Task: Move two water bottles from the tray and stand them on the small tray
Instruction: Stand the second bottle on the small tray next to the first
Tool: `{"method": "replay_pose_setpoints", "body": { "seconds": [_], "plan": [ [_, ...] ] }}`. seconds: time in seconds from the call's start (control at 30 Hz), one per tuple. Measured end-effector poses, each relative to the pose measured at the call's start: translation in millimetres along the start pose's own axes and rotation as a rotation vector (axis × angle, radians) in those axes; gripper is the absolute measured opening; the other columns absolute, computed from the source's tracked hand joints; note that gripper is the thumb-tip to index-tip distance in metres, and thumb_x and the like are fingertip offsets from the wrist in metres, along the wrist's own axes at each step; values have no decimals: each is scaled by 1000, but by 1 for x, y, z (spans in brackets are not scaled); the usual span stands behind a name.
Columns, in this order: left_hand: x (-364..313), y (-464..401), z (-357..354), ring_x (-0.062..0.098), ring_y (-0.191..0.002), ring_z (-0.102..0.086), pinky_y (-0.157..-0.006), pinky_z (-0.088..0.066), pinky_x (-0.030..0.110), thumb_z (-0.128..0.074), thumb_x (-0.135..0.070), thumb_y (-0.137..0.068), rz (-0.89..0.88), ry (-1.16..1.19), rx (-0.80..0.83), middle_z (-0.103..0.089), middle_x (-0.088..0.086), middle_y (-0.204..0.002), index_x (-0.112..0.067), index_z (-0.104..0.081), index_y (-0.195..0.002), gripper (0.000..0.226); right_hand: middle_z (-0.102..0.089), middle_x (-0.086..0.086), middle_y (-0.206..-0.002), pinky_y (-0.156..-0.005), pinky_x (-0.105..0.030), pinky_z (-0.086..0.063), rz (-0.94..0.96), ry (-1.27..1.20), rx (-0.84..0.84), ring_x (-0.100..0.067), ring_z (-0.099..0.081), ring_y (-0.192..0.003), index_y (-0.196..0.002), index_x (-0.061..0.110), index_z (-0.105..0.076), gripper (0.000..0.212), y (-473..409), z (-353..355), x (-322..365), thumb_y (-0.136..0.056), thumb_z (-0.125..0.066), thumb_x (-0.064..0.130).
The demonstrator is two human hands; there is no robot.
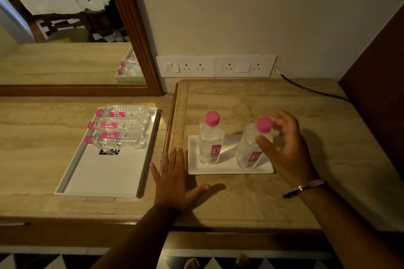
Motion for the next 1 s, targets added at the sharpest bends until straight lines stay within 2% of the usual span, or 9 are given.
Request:
{"method": "replay_pose_setpoints", "body": {
  "seconds": [0.07,0.1,0.17,0.27,0.4,0.47,0.63,0.83,1.0],
  "plan": [
    [-11,-11,6,33,-150,-7,-114,11,65,-31,-96,-75,-43,62,-73,-18,12,-164,-13,-14,-157,117,-51,7,-134,-92,-32,-47,-88,-36,56,-7,-50,-120,-138,35,-28,84,13,-1,-22,-70,-68,62],
    [-18,-19,7,32,-149,-13,-114,9,64,-37,-93,-76,-67,92,-96,-25,12,-162,-15,-18,-155,113,-49,13,-133,-93,-32,-46,-129,-48,117,-4,-49,-120,-140,33,-27,88,19,-5,-32,-68,-72,58],
    [-33,-36,8,32,-144,-28,-114,10,64,-48,-87,-75,-94,152,-100,-41,10,-152,-19,-28,-149,103,-47,21,-127,-91,-26,-42,-158,8,241,-3,-48,-118,-137,35,-29,91,24,-16,-47,-63,-79,50],
    [-41,-53,2,34,-134,-41,-109,13,61,-49,-87,-73,-76,158,-69,-52,12,-139,-22,-35,-143,97,-53,10,-121,-83,-19,-38,-152,134,294,-10,-51,-110,-132,29,-35,87,21,-31,-64,-62,-84,38],
    [-33,-57,-6,34,-129,-44,-110,4,70,-48,-89,-72,-61,98,-63,-56,11,-135,-23,-37,-138,94,-63,-5,-117,-82,-23,-42,-144,216,318,-21,-59,-106,-132,10,-43,85,7,-38,-79,-62,-86,30],
    [-30,-56,-6,33,-122,-48,-110,-3,72,-48,-89,-72,-68,125,-102,-59,10,-127,-24,-38,-133,89,-63,-6,-118,-85,-27,-44,-151,192,298,-21,-59,-107,-131,10,-44,84,4,-38,-81,-62,-86,27],
    [-28,-53,-6,27,-118,-47,-112,-5,65,-40,-96,-70,-86,187,-142,-59,7,-123,-24,-40,-130,93,-62,-9,-118,-88,-29,-43,-192,121,269,-22,-58,-108,-129,10,-45,78,4,-40,-81,-63,-86,19],
    [-25,-54,-3,33,-126,-44,-114,-2,67,-40,-95,-70,-110,116,-66,-56,13,-133,-18,-41,-139,104,-63,-6,-111,-83,-27,-43,-197,104,260,-18,-57,-101,-125,8,-46,76,4,-41,-79,-61,-87,15],
    [-25,-59,0,29,-122,-42,-110,3,64,-35,-99,-69,-131,124,-61,-55,11,-131,-23,-37,-137,102,-55,7,-111,-79,-13,-39,-193,89,299,-10,-52,-103,-130,16,-41,82,4,-36,-80,-63,-86,19]
  ]
}}
Point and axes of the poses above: each hand's wrist, its own y-axis away from the middle knuckle, its own z-axis out of the back of the hand, x = y × z, the point moved 2 cm from there along -y, towards the middle knuckle
